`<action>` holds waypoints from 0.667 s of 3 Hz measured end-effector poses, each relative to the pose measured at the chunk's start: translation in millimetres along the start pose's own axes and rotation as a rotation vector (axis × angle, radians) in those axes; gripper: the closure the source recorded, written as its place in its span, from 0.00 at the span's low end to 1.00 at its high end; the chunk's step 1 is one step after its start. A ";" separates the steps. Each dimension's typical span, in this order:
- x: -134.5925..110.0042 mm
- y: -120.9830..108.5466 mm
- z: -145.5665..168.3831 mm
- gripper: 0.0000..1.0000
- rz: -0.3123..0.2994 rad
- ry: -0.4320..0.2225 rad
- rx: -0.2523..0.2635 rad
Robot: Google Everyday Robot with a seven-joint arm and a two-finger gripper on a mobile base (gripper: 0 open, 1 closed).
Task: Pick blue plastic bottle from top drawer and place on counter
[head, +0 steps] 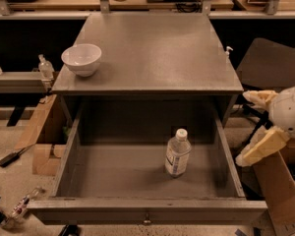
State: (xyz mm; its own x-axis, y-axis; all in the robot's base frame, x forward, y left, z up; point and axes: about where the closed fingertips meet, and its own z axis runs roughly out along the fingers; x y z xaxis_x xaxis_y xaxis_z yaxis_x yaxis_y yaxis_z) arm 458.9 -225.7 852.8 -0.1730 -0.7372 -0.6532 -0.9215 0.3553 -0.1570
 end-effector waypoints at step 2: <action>-18.0 9.4 35.1 0.00 0.015 -0.331 -0.032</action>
Offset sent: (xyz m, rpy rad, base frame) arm 0.0050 0.0253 -0.0216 0.2382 -0.0675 0.0467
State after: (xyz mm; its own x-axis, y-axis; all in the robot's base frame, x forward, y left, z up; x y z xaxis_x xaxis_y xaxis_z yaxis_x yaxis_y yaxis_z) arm 465.6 -188.9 837.1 -0.0695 -0.5032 -0.8614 -0.9311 0.3425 -0.1250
